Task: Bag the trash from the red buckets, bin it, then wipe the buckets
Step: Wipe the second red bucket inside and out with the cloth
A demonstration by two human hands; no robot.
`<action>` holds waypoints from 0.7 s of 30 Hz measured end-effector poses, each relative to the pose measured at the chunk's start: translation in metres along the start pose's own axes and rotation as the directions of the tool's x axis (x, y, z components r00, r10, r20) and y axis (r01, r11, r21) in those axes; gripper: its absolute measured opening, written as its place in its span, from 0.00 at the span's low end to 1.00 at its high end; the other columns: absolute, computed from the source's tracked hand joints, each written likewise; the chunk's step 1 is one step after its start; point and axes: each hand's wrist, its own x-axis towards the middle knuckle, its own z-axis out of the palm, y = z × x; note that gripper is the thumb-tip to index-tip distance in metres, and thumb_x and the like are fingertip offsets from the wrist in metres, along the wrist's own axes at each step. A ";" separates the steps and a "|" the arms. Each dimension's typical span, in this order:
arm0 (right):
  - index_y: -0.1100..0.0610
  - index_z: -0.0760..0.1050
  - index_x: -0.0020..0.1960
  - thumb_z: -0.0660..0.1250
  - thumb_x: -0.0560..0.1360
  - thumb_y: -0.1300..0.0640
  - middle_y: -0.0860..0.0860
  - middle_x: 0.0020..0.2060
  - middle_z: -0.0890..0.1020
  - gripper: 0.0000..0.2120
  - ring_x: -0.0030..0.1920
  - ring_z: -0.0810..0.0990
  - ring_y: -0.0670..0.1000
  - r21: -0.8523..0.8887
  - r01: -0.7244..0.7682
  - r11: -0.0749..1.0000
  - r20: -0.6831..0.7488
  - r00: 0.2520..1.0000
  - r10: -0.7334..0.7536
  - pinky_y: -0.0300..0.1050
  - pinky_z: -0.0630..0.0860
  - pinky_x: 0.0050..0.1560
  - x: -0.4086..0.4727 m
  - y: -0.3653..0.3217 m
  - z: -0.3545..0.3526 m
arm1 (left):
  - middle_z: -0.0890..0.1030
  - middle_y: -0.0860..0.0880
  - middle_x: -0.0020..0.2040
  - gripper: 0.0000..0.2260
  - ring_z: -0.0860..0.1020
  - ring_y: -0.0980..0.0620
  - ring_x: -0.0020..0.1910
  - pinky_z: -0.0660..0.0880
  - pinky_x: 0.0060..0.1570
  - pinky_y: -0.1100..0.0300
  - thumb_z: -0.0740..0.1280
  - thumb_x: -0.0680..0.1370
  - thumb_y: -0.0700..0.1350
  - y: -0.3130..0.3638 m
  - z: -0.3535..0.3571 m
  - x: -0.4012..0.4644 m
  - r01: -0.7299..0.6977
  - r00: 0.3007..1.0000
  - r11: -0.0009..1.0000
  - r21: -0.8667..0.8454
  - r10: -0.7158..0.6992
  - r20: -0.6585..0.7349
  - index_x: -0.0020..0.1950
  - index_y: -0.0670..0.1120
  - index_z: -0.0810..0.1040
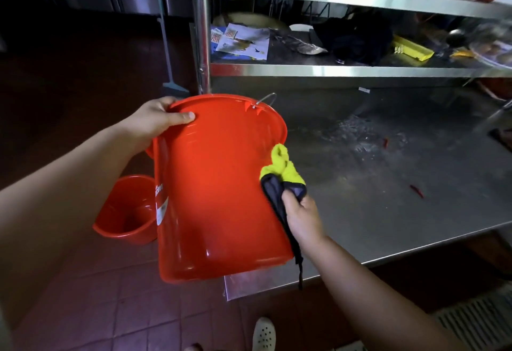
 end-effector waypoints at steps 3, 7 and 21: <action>0.52 0.76 0.45 0.61 0.73 0.46 0.47 0.41 0.82 0.11 0.43 0.80 0.48 -0.013 -0.234 0.972 -0.031 0.972 0.233 0.42 0.74 0.41 0.024 -0.015 0.000 | 0.81 0.48 0.43 0.12 0.81 0.56 0.32 0.75 0.26 0.67 0.71 0.73 0.39 0.007 0.004 -0.002 -0.017 0.998 0.999 0.050 0.014 0.055 0.54 0.47 0.75; 0.49 0.74 0.52 0.60 0.74 0.46 0.49 0.48 0.81 0.10 0.52 0.79 0.53 -0.092 -0.128 0.987 -0.003 0.992 0.129 0.46 0.75 0.52 0.042 -0.042 0.013 | 0.81 0.48 0.43 0.11 0.81 0.57 0.33 0.74 0.26 0.68 0.71 0.73 0.40 0.010 0.006 -0.004 -0.037 0.998 0.996 0.081 0.033 0.045 0.53 0.48 0.75; 0.35 0.55 0.73 0.51 0.75 0.36 0.45 0.77 0.51 0.26 0.76 0.43 0.58 -0.772 0.602 0.202 0.464 0.752 -0.468 0.67 0.46 0.69 0.011 -0.085 0.063 | 0.81 0.39 0.45 0.13 0.80 0.47 0.39 0.78 0.39 0.55 0.70 0.72 0.34 0.012 0.023 0.023 -0.084 0.989 0.980 0.178 0.060 0.135 0.55 0.40 0.76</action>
